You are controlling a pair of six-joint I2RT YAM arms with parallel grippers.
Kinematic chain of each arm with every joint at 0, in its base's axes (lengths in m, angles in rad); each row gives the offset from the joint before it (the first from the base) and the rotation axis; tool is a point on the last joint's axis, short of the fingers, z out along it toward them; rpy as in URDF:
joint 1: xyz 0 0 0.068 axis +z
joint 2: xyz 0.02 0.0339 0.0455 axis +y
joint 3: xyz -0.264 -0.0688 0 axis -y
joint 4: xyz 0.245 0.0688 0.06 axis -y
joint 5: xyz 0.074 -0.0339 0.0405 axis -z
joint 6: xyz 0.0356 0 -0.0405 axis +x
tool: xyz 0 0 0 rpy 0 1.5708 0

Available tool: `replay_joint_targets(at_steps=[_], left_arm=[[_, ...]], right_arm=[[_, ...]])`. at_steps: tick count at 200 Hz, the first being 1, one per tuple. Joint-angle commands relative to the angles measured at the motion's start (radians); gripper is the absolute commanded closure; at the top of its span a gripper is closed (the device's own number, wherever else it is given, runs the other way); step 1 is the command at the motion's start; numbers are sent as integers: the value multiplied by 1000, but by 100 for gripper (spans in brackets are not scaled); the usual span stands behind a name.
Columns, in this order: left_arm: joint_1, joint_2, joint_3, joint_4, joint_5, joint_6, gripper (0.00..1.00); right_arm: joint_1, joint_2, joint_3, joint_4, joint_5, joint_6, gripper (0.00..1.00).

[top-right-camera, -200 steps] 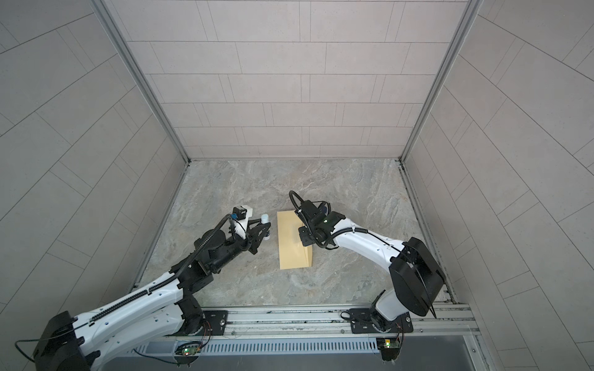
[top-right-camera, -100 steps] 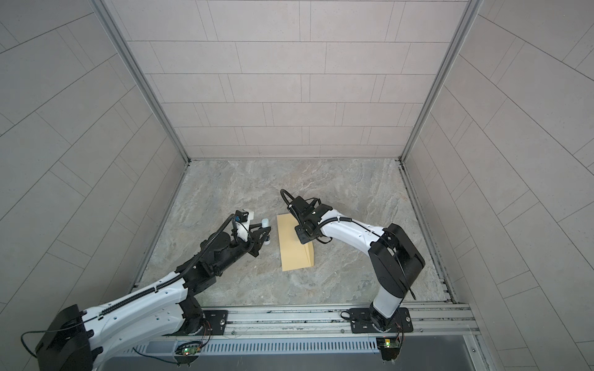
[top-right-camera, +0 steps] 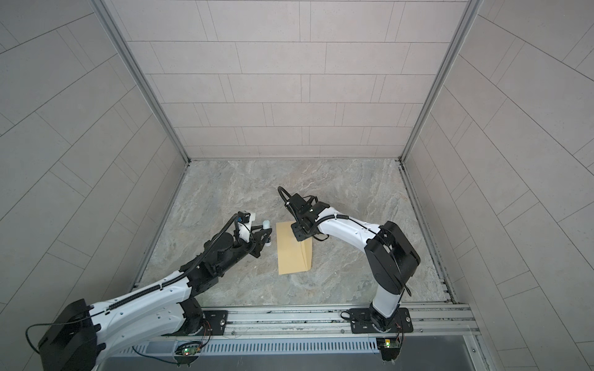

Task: Place the letter into the envelope and seal it

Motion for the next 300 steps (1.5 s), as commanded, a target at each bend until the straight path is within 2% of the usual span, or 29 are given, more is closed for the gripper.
replay_joint_targets(at_steps=[1,43,84,128,140,162,185,203,225,253,266,300], left_arm=[[-5,20,-13,74,-5,-6,100],[-4,86,-21,130,16,-13,100],[-5,131,-28,166,20,-13,100],[-5,193,-35,212,21,-23,100],[-5,213,-36,225,26,-27,100],[-5,246,-36,245,28,-36,100],[-4,275,-37,261,28,-43,100],[-5,295,-39,273,27,-48,100],[-5,316,-46,292,28,-55,100],[-5,346,-59,315,20,-61,100],[-4,360,-61,322,18,-64,100],[-6,405,-65,353,21,-75,100]], right_arm=[[-13,-153,-43,58,38,15,56],[-54,-344,-205,175,53,47,28],[-140,-446,-341,241,78,121,5],[-240,-451,-437,259,8,216,1],[-254,-443,-461,281,-38,220,8],[-266,-440,-504,339,-103,227,39],[-282,-425,-536,408,-164,269,57],[-288,-403,-561,475,-202,295,63],[-292,-357,-573,533,-237,329,79],[-296,-273,-543,553,-332,341,90],[-295,-234,-539,580,-370,362,100],[-295,-183,-561,694,-443,424,100]])
